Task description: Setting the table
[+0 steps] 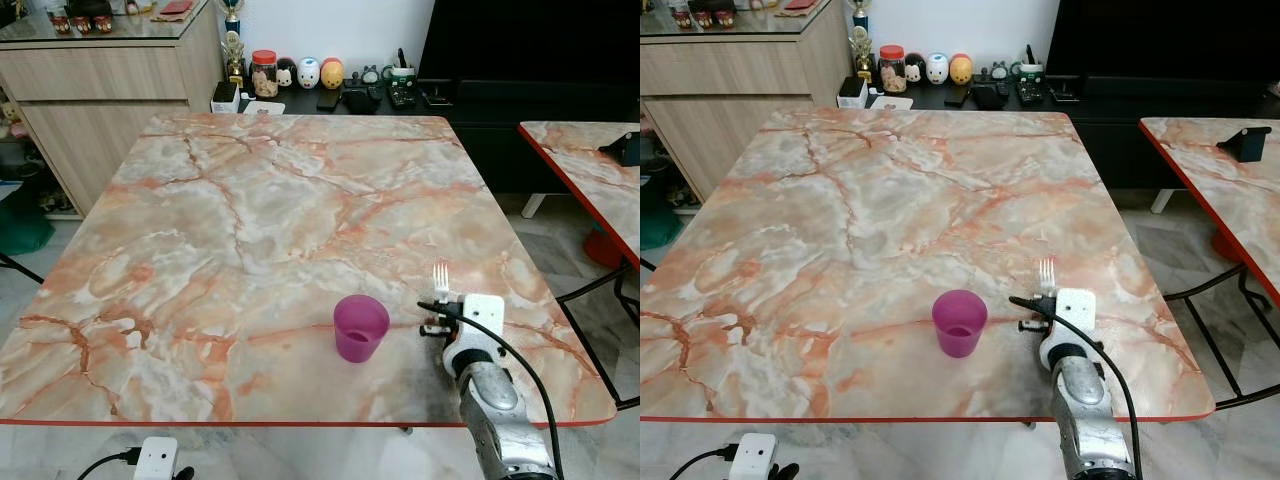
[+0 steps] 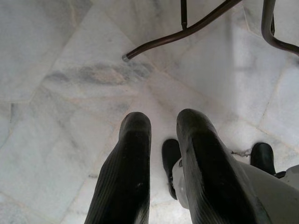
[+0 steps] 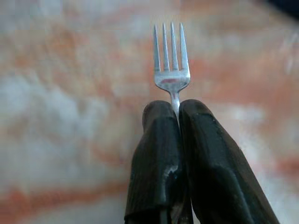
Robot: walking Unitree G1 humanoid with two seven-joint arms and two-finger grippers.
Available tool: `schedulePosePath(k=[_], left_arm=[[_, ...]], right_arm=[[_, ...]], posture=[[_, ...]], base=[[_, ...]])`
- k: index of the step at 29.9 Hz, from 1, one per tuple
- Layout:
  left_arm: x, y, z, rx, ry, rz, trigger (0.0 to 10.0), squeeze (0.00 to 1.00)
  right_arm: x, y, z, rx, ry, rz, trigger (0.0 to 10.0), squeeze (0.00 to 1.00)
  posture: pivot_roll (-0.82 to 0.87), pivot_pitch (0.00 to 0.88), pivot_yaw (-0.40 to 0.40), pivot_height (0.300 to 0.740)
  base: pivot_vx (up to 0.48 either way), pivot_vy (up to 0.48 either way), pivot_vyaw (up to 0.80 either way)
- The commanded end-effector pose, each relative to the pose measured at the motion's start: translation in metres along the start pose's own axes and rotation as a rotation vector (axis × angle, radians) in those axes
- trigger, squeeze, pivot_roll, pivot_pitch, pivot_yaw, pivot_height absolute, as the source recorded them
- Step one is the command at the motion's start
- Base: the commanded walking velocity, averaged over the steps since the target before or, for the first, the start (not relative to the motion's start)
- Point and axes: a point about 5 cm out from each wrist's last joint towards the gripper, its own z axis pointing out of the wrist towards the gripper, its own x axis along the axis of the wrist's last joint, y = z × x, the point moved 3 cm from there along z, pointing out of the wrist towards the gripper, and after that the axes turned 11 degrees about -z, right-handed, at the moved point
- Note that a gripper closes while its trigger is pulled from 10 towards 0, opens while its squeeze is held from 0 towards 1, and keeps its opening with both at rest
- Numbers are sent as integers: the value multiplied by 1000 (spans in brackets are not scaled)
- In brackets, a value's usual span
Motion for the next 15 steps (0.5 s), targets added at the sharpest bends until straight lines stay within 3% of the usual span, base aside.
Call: schedulePosePath(k=[1,7,9,15], left_arm=[[-5,1,0,3,-27,-1,10000,0],[-4,2,0,15,-23,-3,10000,0],[-5,1,1,24,-34,8,10000,0],[-12,-4,-1,51,-67,4,10000,0]], right_arm=[[16,2,-1,-6,82,-8,10000,0],[58,2,-9,-14,309,-80,10000,0],[69,5,-12,-34,377,-145,10000,0],[79,10,-16,-69,443,-219,10000,0]], posture=[[46,0,-27,724],[41,0,-26,724],[38,0,-24,724],[39,0,-21,724]], base=[[0,0,0],[0,0,0],[0,0,0],[0,0,0]])
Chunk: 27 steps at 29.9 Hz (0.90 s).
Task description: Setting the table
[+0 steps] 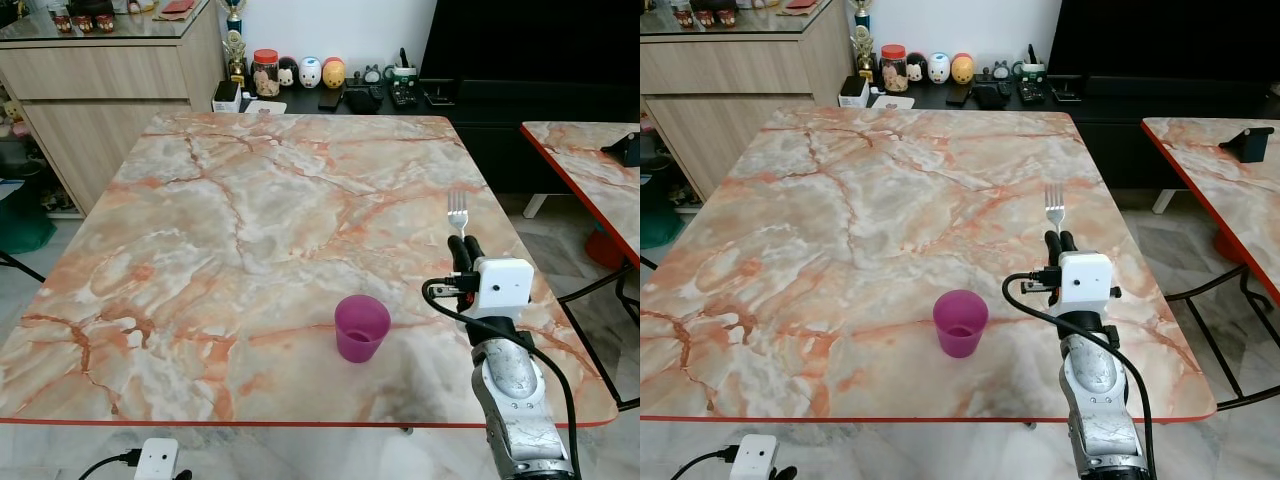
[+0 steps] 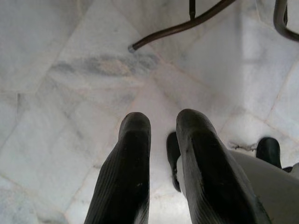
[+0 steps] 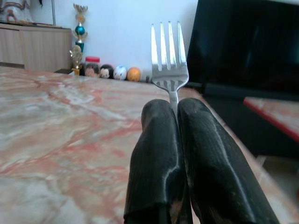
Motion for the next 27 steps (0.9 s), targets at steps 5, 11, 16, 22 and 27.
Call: schedulePosePath(k=[5,11,16,22,27], left_arm=[[-12,-11,-5,44,-44,-23,10000,0],[-13,-14,-6,59,-40,-31,10000,0],[-15,-16,-7,60,-45,-26,10000,0],[-17,-17,-8,57,-53,-12,10000,0],[-11,-19,-6,57,-41,-5,10000,0]], right_arm=[[19,6,3,-25,100,29,10000,0],[16,14,3,-78,81,-10,10000,0],[15,13,0,-85,89,-18,10000,0],[15,11,2,-74,102,-4,10000,0],[20,13,7,-83,114,2,10000,0]], posture=[[32,0,-21,724],[34,0,-23,724],[40,0,-24,724],[50,0,-28,724],[30,0,-16,724]], base=[[0,0,0],[0,-143,0],[0,-316,0],[0,-333,0],[0,-361,0]])
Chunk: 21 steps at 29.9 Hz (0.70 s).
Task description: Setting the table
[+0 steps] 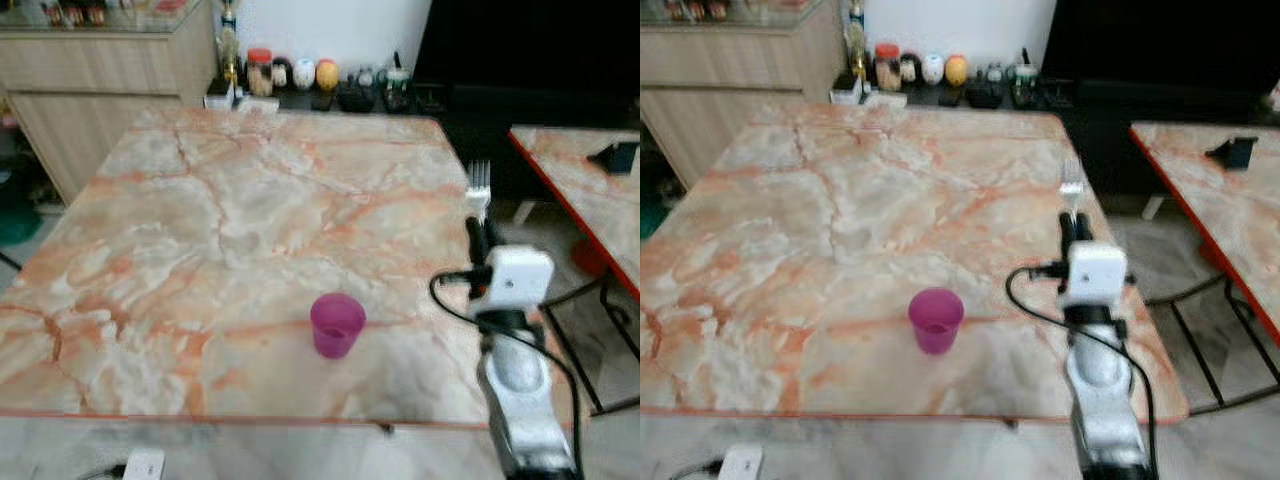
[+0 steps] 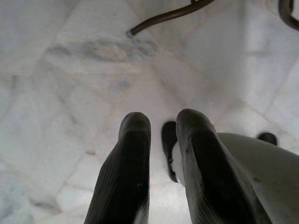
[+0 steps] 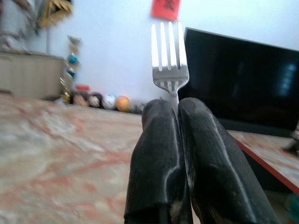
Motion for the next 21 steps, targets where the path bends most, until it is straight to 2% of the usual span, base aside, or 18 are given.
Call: schedulePosePath(k=[1,13,16,21], left_arm=[[-1,3,1,-1,-11,-7,10000,0],[1,7,2,-10,-10,-9,10000,0],[0,8,2,-15,-13,-9,10000,0],[-1,9,2,-23,-20,0,10000,0]], right_arm=[[-1,9,1,-22,0,-7,10000,0],[1,8,0,-11,9,-7,10000,0],[-1,13,1,-34,4,9,10000,0],[1,7,2,-10,6,14,10000,0]], posture=[[23,0,-13,724],[29,0,-15,724],[27,0,-16,724],[20,0,-16,724]], base=[[0,-371,0],[0,-372,0],[0,-374,0],[0,-373,0]])
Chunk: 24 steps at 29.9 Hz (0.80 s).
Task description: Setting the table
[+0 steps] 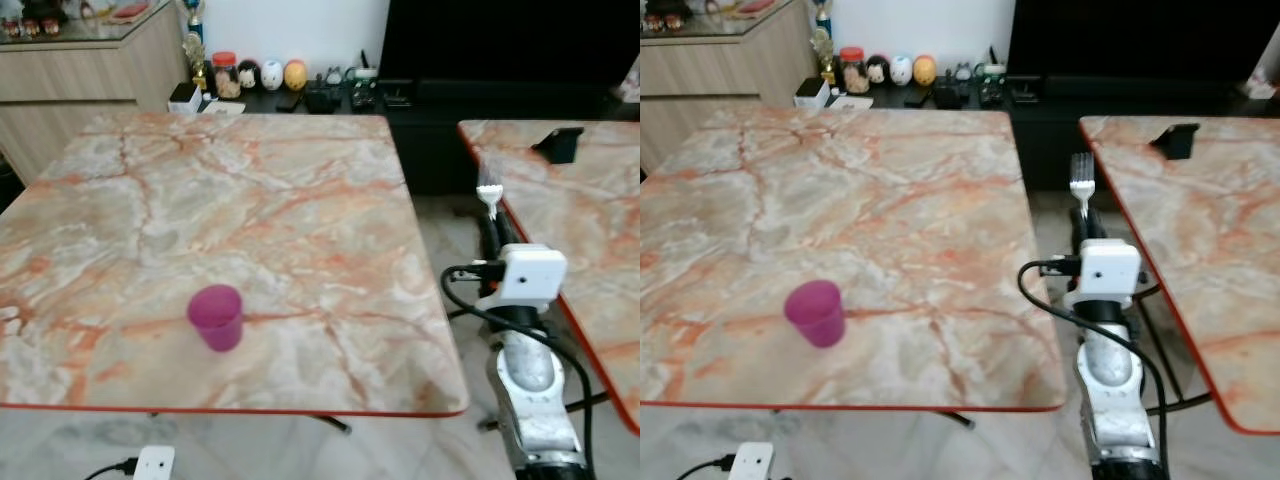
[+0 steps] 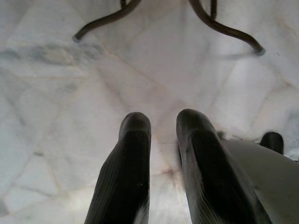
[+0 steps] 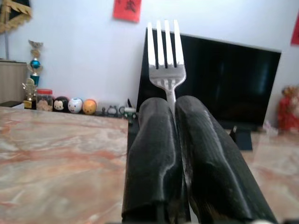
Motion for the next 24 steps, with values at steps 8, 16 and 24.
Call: schedulePosePath(k=[8,16,24], left_arm=[[-4,-3,-1,5,-23,11,10000,0],[-4,-1,-1,-2,-23,12,10000,0],[2,-3,1,1,-11,13,10000,0]], right_arm=[[12,-14,4,38,38,39,10000,0],[13,-14,4,45,43,40,10000,0],[13,-16,4,51,31,38,10000,0]], posture=[[8,0,-17,724],[-1,0,-10,724],[-2,0,-2,724]], base=[[0,-372,0],[0,-371,0],[0,-371,0]])
